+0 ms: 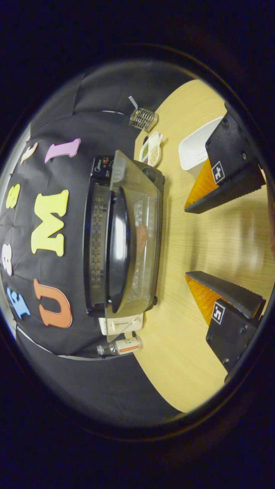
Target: Open the toaster oven, put the food inside, and close the toaster oven door.
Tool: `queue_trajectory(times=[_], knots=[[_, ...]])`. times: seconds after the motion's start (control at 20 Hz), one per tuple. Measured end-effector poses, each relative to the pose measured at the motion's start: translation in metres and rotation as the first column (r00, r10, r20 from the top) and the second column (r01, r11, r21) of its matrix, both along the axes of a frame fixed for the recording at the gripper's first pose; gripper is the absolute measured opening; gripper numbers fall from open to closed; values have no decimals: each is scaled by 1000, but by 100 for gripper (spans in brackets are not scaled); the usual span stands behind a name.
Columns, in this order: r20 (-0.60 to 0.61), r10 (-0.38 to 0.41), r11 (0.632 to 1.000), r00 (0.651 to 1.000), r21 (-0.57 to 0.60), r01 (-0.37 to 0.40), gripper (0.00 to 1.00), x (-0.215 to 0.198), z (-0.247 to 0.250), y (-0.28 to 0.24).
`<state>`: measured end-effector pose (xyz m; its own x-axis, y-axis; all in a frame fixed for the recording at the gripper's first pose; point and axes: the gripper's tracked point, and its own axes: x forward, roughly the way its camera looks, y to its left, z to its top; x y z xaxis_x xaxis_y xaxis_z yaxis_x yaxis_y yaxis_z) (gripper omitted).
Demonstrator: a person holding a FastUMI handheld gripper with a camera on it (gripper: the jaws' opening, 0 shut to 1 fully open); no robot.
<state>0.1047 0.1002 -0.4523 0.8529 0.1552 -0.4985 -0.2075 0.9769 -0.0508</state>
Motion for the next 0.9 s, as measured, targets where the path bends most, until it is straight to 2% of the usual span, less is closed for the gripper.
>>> queue_trajectory(times=[0.6, 0.75, 0.9], knots=[[73, -23, 1000, 997, 9, 23, 97, 53, 72, 10], [146, -34, 997, 989, 80, 23, 97, 59, 111, 11], [249, -47, 992, 967, 121, 17, 97, 41, 160, 4]])
